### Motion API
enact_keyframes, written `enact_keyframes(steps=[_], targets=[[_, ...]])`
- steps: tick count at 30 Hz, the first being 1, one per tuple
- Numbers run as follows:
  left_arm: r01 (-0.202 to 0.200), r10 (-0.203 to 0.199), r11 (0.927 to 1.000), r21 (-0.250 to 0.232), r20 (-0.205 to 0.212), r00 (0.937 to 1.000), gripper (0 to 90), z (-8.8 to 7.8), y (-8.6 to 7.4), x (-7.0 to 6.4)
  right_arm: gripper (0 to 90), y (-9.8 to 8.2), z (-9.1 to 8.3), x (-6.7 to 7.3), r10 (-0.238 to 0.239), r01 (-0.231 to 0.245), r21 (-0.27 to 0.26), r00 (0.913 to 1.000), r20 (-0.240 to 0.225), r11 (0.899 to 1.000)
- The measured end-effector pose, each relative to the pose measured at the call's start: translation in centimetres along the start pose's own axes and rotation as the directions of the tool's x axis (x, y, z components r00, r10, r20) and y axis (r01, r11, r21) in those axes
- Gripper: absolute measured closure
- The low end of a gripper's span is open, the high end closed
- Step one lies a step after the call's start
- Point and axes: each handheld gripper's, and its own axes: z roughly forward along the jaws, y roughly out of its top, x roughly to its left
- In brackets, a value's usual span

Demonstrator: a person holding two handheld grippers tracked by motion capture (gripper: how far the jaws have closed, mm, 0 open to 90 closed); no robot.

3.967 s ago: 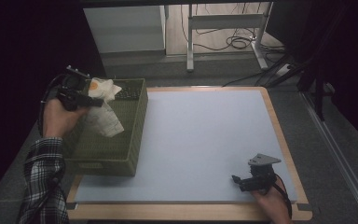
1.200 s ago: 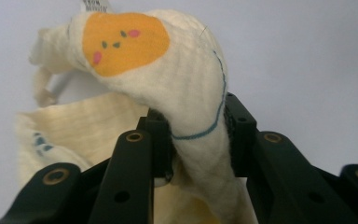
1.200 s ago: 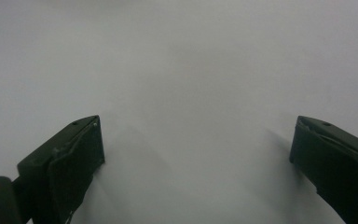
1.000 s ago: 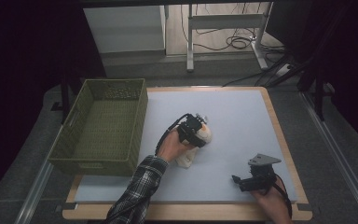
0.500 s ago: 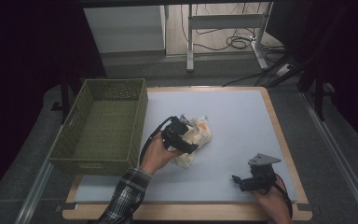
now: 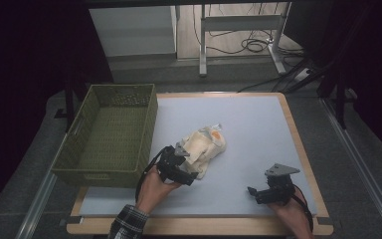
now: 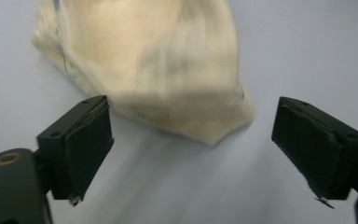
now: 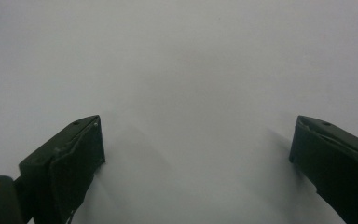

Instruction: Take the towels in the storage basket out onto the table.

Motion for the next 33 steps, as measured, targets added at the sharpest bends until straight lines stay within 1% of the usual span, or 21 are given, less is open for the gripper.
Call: enact_keyframes(steps=[3,5,8,11,12,14,15,16,18,21,23,24,27,30,33], targets=[[0.008,-0.008,1.0000,0.001,-0.007,0.9999,9.5,0.1,-1.0,-0.2,3.3,0.0,0.0,0.0,-0.003,0.003,0.003,1.0000,0.001,1.000],[0.009,-0.009,1.0000,0.002,-0.002,1.0000,9.4,0.2,-2.1,-0.5,3.3,0.0,0.0,0.0,-0.002,0.002,0.004,1.0000,0.001,1.000],[0.010,-0.009,1.0000,0.003,-0.020,0.9998,8.7,0.4,-3.3,-0.9,3.7,0.2,0.0,0.0,0.004,-0.004,0.013,1.0000,0.003,1.000],[0.012,-0.012,0.9999,-0.003,-0.029,0.9995,8.7,0.4,-4.2,-1.0,9.1,0.5,-0.1,0.0,0.002,-0.002,0.021,1.0000,0.003,1.000],[0.015,-0.016,0.9999,-0.005,-0.032,0.9994,8.7,0.5,-4.5,-0.9,10.2,0.7,0.0,-0.1,0.003,-0.003,0.020,1.0000,-0.008,1.000],[0.022,-0.022,0.9997,-0.008,-0.043,0.9988,8.8,0.7,-5.0,-0.8,13.2,1.1,0.0,-0.1,0.002,-0.002,0.021,0.9999,-0.015,1.000],[0.034,-0.035,0.9992,-0.018,-0.033,0.9988,8.7,0.8,-5.2,-0.6,14.6,1.3,0.1,0.0,0.000,0.001,0.022,0.9998,-0.020,1.000],[0.046,-0.047,0.9985,-0.030,-0.022,0.9987,8.6,0.8,-5.4,-0.4,17.0,1.7,0.2,0.0,-0.003,0.004,0.016,0.9995,-0.031,1.000],[0.040,-0.041,0.9983,-0.044,-0.024,0.9989,8.2,0.9,-5.5,-0.3,23.0,2.4,0.6,0.0,-0.005,0.005,0.008,0.9985,-0.055,1.000],[0.032,-0.034,0.9957,-0.087,-0.021,0.9992,7.2,1.1,-6.0,-0.3,34.2,3.4,1.2,0.2,-0.015,0.016,0.005,0.9966,-0.081,1.000],[0.032,-0.034,0.9956,-0.088,-0.021,0.9992,7.2,1.1,-6.0,-0.3,40.4,4.3,1.7,0.2,-0.033,0.034,0.010,0.9941,-0.104,0.999],[0.032,-0.034,0.9957,-0.087,-0.021,0.9992,7.2,1.1,-6.0,-0.3,43.9,4.7,2.0,0.3,-0.033,0.035,0.010,0.9933,-0.110,0.999],[0.032,-0.034,0.9956,-0.089,-0.022,0.9992,7.3,1.1,-6.0,-0.3,54.1,6.2,2.9,0.4,-0.037,0.039,0.010,0.9869,-0.157,0.999],[0.032,-0.034,0.9955,-0.090,-0.023,0.9991,7.3,1.1,-6.0,-0.3,59.8,7.9,4.0,0.5,-0.051,0.052,-0.003,0.9835,-0.173,0.999],[0.032,-0.034,0.9954,-0.090,-0.024,0.9991,7.3,1.1,-6.0,-0.3,60.8,9.2,4.9,0.6,-0.058,0.058,-0.006,0.9836,-0.171,0.998]])
